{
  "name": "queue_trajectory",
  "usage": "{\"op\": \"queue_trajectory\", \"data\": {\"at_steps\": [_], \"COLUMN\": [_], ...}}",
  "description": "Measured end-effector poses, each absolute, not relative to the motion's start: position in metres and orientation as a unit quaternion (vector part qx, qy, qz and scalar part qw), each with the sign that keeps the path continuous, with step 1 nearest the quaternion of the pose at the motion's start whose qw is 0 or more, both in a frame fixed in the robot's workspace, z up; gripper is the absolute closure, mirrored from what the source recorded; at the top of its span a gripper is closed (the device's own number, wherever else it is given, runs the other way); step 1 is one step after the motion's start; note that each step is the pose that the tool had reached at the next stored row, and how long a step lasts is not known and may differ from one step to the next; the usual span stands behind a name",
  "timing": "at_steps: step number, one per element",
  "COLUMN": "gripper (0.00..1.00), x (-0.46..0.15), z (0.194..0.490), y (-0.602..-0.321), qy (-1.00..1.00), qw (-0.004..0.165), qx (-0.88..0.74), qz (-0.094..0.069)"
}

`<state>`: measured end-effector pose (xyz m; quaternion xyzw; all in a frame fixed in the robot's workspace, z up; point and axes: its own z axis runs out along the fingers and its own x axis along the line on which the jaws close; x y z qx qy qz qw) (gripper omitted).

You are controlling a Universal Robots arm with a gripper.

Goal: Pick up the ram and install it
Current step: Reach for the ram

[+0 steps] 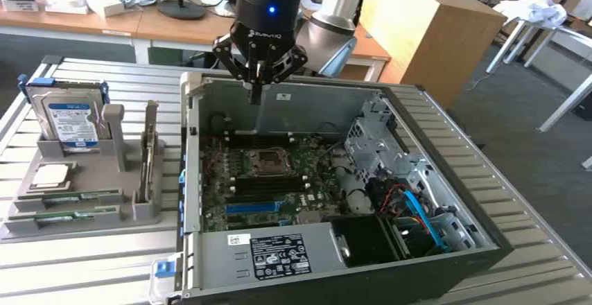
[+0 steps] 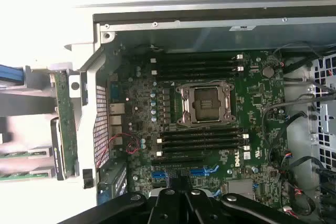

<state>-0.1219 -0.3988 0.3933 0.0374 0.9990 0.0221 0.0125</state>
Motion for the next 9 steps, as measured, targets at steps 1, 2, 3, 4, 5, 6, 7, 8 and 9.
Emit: {"op": "queue_trajectory", "data": {"at_steps": [1,2,3,4,5,6,7,8,9], "gripper": [0.9,0.9,0.9,0.9,0.9,0.9,0.9,0.9,0.9], "x": [-0.1219,-0.1219,-0.1219,-0.1219,-0.1219,-0.1219,-0.1219,-0.1219,-0.1219], "z": [0.3933,0.3933,0.3933,0.3933,0.3933,0.3933,0.3933,0.3933,0.3933], "y": [-0.3988,-0.3989,-0.3989,-0.3989,-0.3989,-0.3988,-0.3989,-0.3989,-0.3988], "qy": [0.999,0.999,0.999,0.999,0.999,0.999,0.999,0.999,0.999], "qw": [0.012,0.012,0.012,0.012,0.012,0.012,0.012,0.012,0.012], "qx": [0.037,0.037,0.037,0.037,0.037,0.037,0.037,0.037,0.037], "qz": [0.022,0.022,0.022,0.022,0.022,0.022,0.022,0.022,0.022]}}
